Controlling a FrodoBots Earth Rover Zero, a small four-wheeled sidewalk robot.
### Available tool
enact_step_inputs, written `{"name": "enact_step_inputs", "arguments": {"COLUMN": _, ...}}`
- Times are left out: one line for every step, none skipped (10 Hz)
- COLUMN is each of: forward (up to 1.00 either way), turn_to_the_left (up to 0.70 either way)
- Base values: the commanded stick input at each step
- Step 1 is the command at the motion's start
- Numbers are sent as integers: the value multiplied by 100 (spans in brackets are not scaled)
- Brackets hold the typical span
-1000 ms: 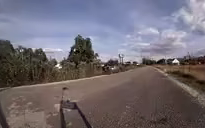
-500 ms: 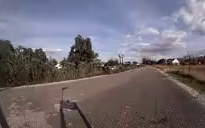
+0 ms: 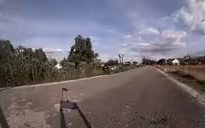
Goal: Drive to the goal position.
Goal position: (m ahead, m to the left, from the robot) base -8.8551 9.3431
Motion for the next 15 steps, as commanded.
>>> {"name": "enact_step_inputs", "arguments": {"forward": 3, "turn_to_the_left": 0}}
{"name": "enact_step_inputs", "arguments": {"forward": 4, "turn_to_the_left": 0}}
{"name": "enact_step_inputs", "arguments": {"forward": 3, "turn_to_the_left": 0}}
{"name": "enact_step_inputs", "arguments": {"forward": 1, "turn_to_the_left": 0}}
{"name": "enact_step_inputs", "arguments": {"forward": 4, "turn_to_the_left": 0}}
{"name": "enact_step_inputs", "arguments": {"forward": 1, "turn_to_the_left": 0}}
{"name": "enact_step_inputs", "arguments": {"forward": 3, "turn_to_the_left": 0}}
{"name": "enact_step_inputs", "arguments": {"forward": 1, "turn_to_the_left": 0}}
{"name": "enact_step_inputs", "arguments": {"forward": 0, "turn_to_the_left": 0}}
{"name": "enact_step_inputs", "arguments": {"forward": 1, "turn_to_the_left": 0}}
{"name": "enact_step_inputs", "arguments": {"forward": 4, "turn_to_the_left": 0}}
{"name": "enact_step_inputs", "arguments": {"forward": 0, "turn_to_the_left": 0}}
{"name": "enact_step_inputs", "arguments": {"forward": 0, "turn_to_the_left": 0}}
{"name": "enact_step_inputs", "arguments": {"forward": 1, "turn_to_the_left": 0}}
{"name": "enact_step_inputs", "arguments": {"forward": 3, "turn_to_the_left": 0}}
